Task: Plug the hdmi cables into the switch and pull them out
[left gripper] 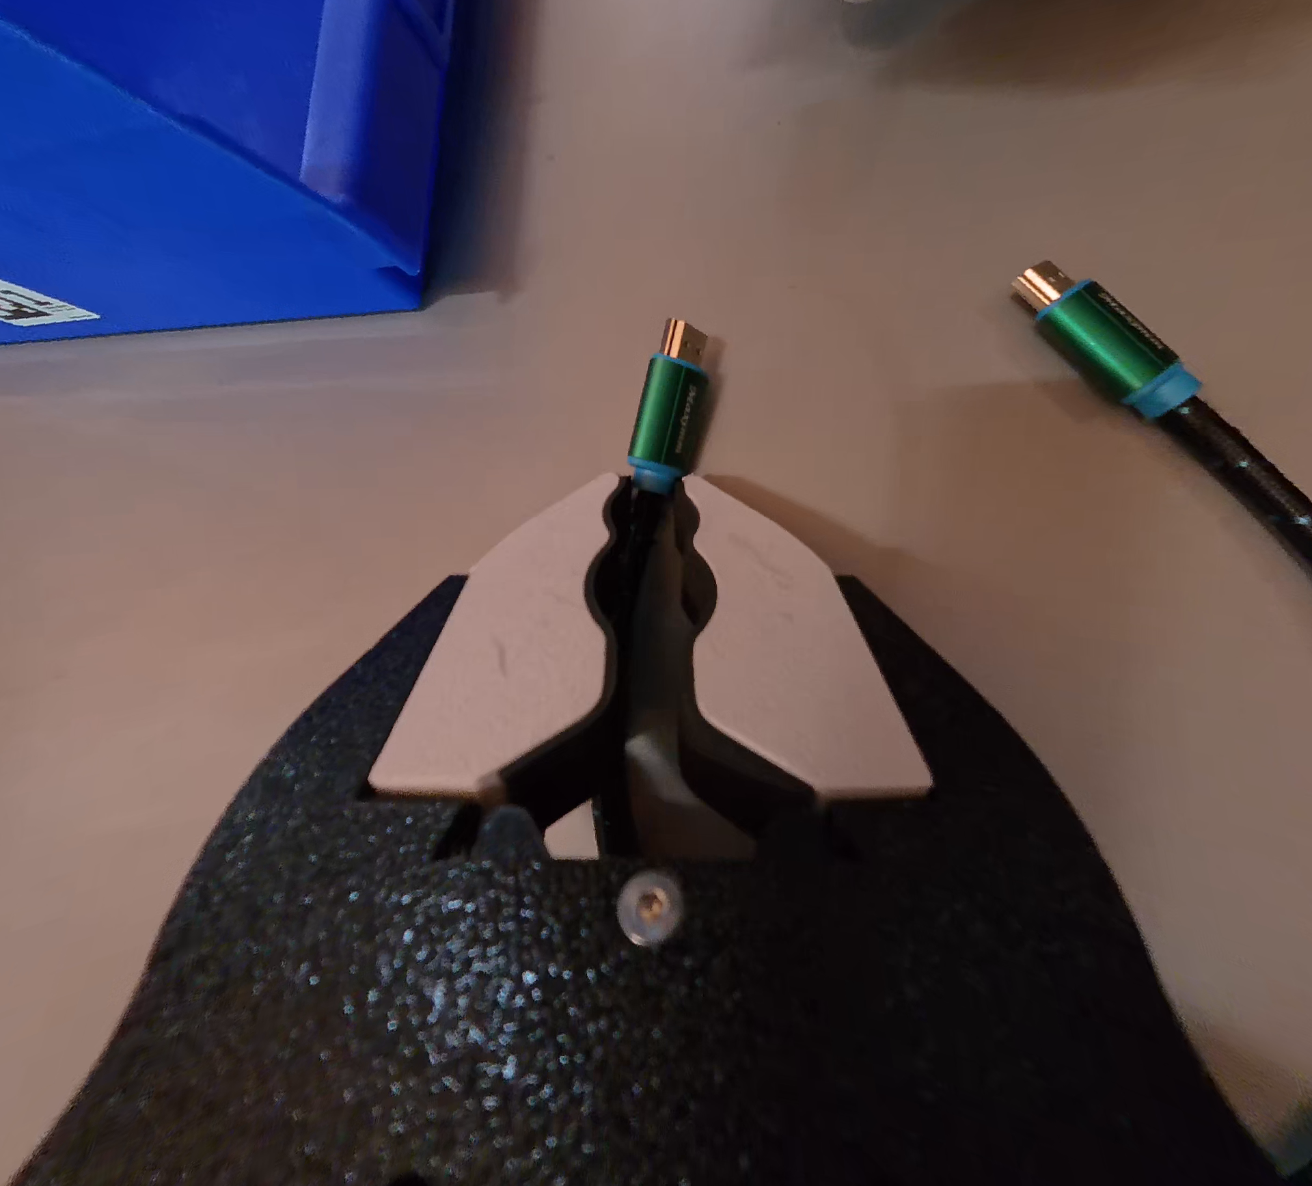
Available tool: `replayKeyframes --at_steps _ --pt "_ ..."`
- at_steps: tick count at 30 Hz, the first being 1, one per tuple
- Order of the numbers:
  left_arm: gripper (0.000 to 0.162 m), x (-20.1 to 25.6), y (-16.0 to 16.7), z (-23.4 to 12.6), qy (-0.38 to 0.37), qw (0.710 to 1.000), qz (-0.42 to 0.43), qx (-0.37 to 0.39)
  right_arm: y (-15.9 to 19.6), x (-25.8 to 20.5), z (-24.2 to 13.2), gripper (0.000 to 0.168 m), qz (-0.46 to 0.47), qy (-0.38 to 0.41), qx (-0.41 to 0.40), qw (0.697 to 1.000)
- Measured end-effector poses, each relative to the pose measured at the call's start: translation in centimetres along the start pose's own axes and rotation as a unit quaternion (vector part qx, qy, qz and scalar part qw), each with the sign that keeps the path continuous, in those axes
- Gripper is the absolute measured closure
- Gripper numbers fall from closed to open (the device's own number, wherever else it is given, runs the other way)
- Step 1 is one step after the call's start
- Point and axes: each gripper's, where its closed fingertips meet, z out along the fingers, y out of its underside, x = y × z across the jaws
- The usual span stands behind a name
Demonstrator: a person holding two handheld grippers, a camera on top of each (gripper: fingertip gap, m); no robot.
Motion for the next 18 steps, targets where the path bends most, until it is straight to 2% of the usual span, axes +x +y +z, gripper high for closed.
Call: replayKeyframes --at_steps 8,16,18 --pt "0.151 0.0 0.0 0.1 -0.009 1.000 0.007 0.000 -0.1 0.5 -0.3 0.083 -0.007 0.016 0.001 1.000" --pt "0.151 0.0 -0.1 0.2 -0.027 0.999 0.018 -0.008 -1.2 2.4 -1.3 0.083 -0.004 0.073 0.035 0.997" --pt "0.147 0.3 -0.3 0.2 -0.025 0.999 0.031 -0.004 -1.2 2.6 -1.3 0.083 -0.004 0.077 0.036 0.996"
